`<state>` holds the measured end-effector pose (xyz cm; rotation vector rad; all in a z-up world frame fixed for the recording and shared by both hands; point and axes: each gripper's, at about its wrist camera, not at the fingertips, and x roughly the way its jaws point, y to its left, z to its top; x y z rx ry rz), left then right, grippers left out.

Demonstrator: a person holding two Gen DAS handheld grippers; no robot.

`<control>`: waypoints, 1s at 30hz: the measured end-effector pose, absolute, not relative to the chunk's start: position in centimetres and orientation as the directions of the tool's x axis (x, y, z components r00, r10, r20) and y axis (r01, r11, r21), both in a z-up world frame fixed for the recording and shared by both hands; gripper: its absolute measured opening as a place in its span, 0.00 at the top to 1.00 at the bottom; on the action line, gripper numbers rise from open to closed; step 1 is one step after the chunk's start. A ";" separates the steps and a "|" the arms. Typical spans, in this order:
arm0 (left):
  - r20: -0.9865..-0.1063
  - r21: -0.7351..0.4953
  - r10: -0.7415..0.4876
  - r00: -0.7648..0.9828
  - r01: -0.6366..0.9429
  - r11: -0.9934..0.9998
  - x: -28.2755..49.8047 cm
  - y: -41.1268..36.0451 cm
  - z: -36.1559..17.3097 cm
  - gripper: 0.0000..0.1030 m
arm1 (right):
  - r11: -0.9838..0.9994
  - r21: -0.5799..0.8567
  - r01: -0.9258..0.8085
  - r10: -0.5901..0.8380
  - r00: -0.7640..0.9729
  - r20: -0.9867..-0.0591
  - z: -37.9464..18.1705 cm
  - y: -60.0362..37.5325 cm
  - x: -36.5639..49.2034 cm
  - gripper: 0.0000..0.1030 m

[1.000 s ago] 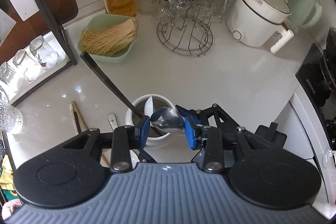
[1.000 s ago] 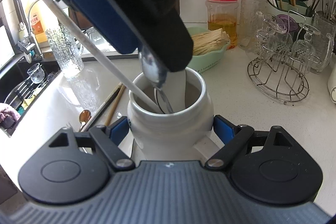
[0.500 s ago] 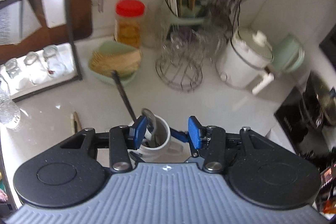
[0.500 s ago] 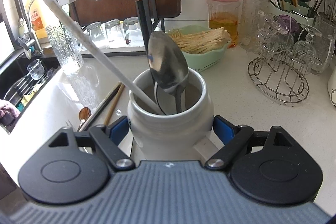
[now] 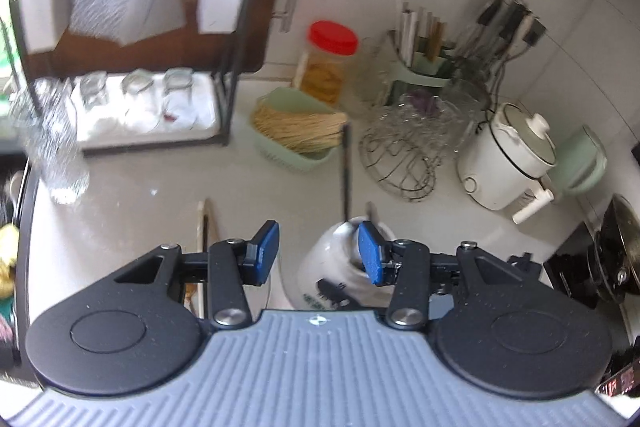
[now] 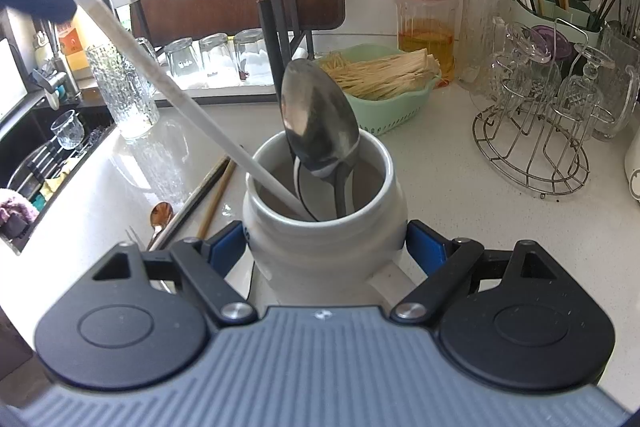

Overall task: Organize utensils
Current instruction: 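Move the left tool down to another white ceramic spoon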

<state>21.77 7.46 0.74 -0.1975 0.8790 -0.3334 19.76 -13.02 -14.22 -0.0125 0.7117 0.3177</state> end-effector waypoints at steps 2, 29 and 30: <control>-0.730 -0.313 -0.365 0.579 0.191 0.930 21.7 7.9 -0.2 0.52 | 0.955 0.098 -0.281 0.277 0.716 -0.641 -14.3 -13.0 19.7 0.14; -0.852 -0.380 -0.368 0.373 0.044 0.924 29.7 8.2 -15.6 0.52 | 0.983 0.088 -0.161 0.177 0.715 -0.676 -13.9 -14.1 19.3 0.14; -0.854 -0.384 -0.371 0.366 0.040 0.923 30.0 7.9 -15.9 0.52 | 0.983 0.091 -0.158 0.177 0.714 -0.677 -13.9 -14.2 19.3 0.14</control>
